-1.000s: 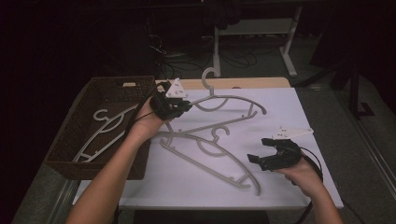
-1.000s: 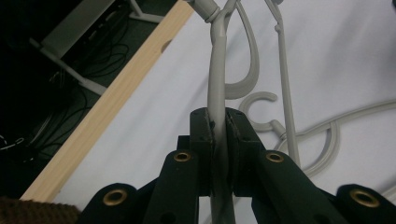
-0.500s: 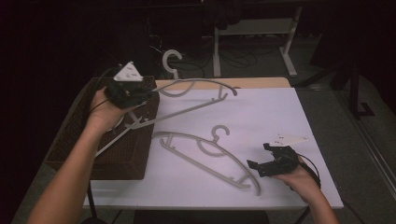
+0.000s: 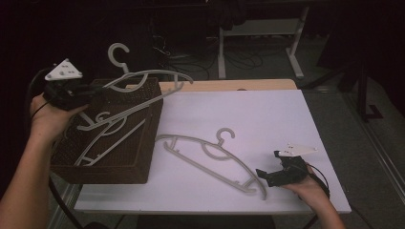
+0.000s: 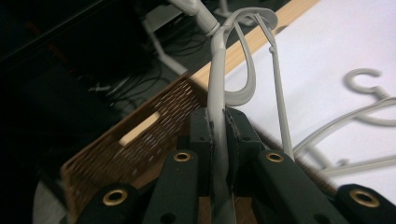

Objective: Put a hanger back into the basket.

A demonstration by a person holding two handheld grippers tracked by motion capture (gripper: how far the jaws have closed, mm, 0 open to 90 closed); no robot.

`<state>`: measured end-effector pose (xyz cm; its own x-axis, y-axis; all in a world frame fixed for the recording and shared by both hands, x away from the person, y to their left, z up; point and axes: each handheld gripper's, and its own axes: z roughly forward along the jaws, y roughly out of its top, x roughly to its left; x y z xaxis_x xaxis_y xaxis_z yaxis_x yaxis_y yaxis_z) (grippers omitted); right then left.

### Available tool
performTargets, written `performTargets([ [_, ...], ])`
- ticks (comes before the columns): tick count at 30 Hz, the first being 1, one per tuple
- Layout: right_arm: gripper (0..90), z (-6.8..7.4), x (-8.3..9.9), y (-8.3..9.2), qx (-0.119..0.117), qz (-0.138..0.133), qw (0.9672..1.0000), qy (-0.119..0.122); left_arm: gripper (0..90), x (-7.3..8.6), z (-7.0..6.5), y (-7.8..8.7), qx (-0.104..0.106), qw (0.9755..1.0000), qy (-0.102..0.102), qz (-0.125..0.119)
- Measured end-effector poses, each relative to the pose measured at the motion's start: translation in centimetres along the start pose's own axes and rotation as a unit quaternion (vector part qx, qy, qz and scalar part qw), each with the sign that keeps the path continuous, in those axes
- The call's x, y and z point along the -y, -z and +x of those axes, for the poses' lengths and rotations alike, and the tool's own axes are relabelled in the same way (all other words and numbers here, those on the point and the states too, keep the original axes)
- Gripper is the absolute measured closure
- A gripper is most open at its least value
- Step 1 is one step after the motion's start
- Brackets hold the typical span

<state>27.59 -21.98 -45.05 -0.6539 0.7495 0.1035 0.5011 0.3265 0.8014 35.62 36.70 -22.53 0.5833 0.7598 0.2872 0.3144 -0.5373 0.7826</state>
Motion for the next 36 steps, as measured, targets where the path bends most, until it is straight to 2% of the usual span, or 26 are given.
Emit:
performTargets([
  [4,0.3,-0.2,0.0,0.2,0.005,-0.003,1.0,-0.003,83.0,2.2,1.6,0.9,-0.019,0.9995,0.024,0.007],
  [9,0.3,-0.4,0.0,0.3,0.011,-0.007,0.9999,-0.006,83.0,5.0,3.5,2.4,-0.04,0.9973,0.061,0.007],
  [13,0.3,-0.5,0.0,0.3,0.011,-0.006,0.9999,-0.007,83.0,6.6,4.7,3.7,-0.055,0.995,0.083,0.007],
  [16,0.3,-0.5,-0.1,0.3,0.012,-0.007,0.9999,-0.006,83.0,7.4,5.0,3.6,-0.057,0.9939,0.093,0.014],
  [20,0.3,-0.4,-0.1,0.3,0.012,-0.007,0.9999,-0.004,83.0,8.3,4.8,2.1,-0.053,0.9932,0.098,0.033],
  [23,0.3,-0.4,-0.2,0.2,0.011,-0.006,0.9999,-0.004,83.0,8.8,4.4,0.4,-0.048,0.9928,0.1,0.046],
  [27,0.3,-0.4,-0.2,0.1,0.011,-0.002,0.9999,0.0,83.0,9.5,3.9,-1.9,-0.05,0.9912,0.1,0.07],
  [31,0.3,-0.3,-0.2,0.1,0.011,0.0,0.9999,0.003,82.9,10.3,3.2,-4.0,-0.051,0.9891,0.103,0.092],
  [33,0.3,-0.3,-0.3,0.1,0.01,-0.001,0.9999,0.006,82.8,10.6,3.1,-4.5,-0.052,0.9875,0.113,0.097],
  [36,0.3,-0.3,-0.3,0.1,0.011,-0.002,0.9999,0.006,82.5,11.2,3.0,-5.0,-0.054,0.9853,0.111,0.119],
])
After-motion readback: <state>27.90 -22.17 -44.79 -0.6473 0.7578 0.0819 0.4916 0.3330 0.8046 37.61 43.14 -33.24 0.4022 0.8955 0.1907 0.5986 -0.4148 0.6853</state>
